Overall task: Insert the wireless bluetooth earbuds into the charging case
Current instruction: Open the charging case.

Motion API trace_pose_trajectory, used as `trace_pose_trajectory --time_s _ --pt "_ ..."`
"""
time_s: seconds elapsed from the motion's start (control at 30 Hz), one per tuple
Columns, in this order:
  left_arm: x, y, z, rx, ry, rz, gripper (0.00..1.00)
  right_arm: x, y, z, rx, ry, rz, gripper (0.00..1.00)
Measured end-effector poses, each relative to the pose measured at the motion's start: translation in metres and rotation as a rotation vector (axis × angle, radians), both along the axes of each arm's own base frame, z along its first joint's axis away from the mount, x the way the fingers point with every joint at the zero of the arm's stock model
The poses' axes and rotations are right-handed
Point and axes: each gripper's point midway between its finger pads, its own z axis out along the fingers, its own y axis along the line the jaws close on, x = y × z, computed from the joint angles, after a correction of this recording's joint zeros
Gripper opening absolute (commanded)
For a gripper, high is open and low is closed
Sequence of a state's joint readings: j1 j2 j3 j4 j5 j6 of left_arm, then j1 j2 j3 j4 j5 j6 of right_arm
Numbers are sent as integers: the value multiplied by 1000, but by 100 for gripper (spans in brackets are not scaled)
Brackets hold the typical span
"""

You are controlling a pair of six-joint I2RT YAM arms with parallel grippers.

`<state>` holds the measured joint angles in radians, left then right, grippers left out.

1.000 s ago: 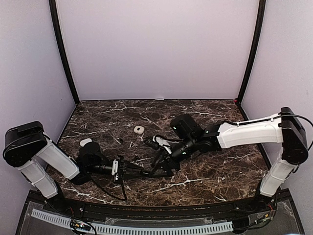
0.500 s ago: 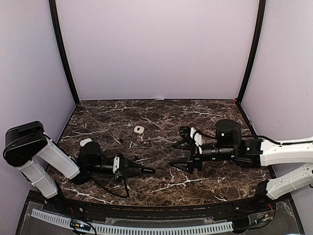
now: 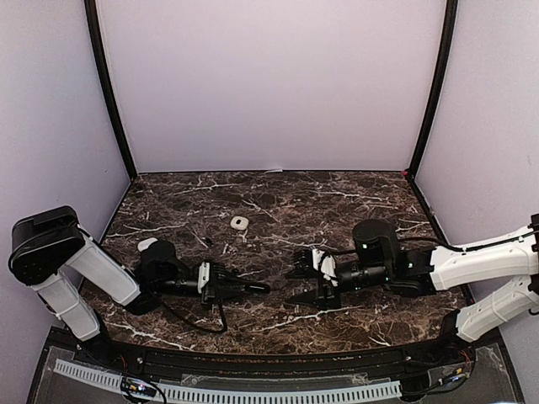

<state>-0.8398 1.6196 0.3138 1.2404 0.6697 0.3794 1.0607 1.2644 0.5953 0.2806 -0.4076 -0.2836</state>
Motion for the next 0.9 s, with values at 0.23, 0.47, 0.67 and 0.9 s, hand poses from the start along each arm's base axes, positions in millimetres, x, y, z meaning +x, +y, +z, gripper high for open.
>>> trace_pose_trajectory --time_s 0.23,0.47,0.67,0.9 --pt "1 -2 -1 9 11 -3 15 -7 27 -1 -45 -56 74 46" --pt "1 -2 -3 15 12 -3 15 -1 48 -10 -100 -71 64 46" --pt "1 -1 -6 27 20 -4 15 7 54 -16 -136 -65 23 47" --pt "0 -1 -9 37 24 -4 14 15 54 -19 -156 -70 -21 48"
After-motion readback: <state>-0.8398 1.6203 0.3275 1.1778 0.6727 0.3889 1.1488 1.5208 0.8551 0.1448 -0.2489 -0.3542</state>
